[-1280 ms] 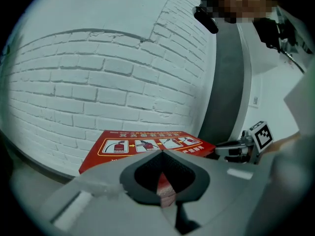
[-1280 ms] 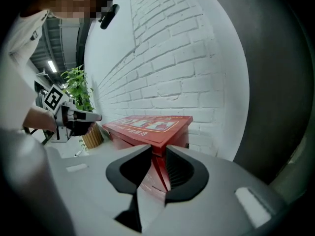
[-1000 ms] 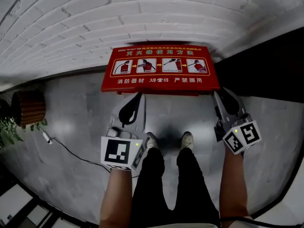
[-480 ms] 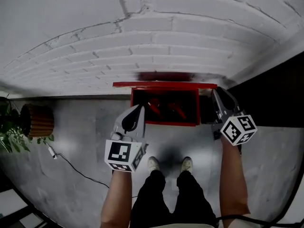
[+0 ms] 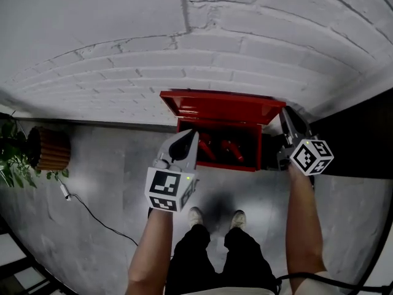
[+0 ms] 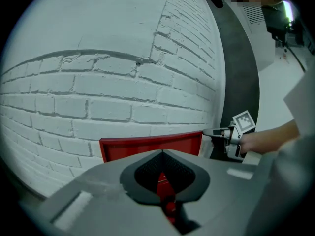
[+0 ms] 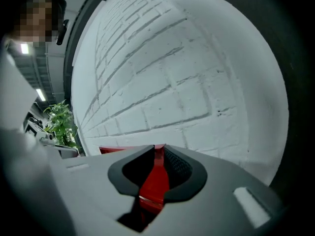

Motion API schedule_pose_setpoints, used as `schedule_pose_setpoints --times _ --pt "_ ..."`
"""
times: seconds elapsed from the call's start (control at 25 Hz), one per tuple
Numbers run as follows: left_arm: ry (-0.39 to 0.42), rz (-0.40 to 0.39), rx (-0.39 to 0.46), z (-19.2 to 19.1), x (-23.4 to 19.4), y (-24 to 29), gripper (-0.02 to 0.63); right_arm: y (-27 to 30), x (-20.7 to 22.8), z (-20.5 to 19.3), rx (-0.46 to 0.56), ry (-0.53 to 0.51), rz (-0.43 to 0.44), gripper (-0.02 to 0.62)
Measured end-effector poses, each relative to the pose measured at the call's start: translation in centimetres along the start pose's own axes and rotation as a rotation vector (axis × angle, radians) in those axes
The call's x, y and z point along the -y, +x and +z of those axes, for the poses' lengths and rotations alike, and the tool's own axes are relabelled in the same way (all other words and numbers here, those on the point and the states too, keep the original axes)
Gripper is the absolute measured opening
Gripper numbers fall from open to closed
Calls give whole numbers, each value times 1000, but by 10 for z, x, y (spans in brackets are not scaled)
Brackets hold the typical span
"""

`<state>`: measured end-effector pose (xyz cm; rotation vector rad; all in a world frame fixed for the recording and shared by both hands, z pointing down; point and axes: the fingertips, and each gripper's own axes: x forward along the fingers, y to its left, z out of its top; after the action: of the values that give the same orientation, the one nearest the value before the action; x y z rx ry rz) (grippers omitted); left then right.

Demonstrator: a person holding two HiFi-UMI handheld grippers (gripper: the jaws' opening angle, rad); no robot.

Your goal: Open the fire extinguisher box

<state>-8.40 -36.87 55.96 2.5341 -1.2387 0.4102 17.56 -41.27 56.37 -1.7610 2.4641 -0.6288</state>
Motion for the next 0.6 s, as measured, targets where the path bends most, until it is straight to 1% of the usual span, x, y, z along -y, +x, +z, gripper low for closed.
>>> schedule_pose_setpoints --times 0.16,0.36,0.48,0.6 --pt "-54 31 17 -2 -12 -21 6 9 2 2 -17 -36 6 55" --pt "-58 55 28 4 -21 -38 6 -5 3 1 -18 -62 -29 48" --pt "-58 68 56 13 -19 -49 6 -31 -13 1 -3 -104 -28 42" --pt "-49 79 68 24 -11 -67 6 -66 -41 2 -4 -149 -19 8"
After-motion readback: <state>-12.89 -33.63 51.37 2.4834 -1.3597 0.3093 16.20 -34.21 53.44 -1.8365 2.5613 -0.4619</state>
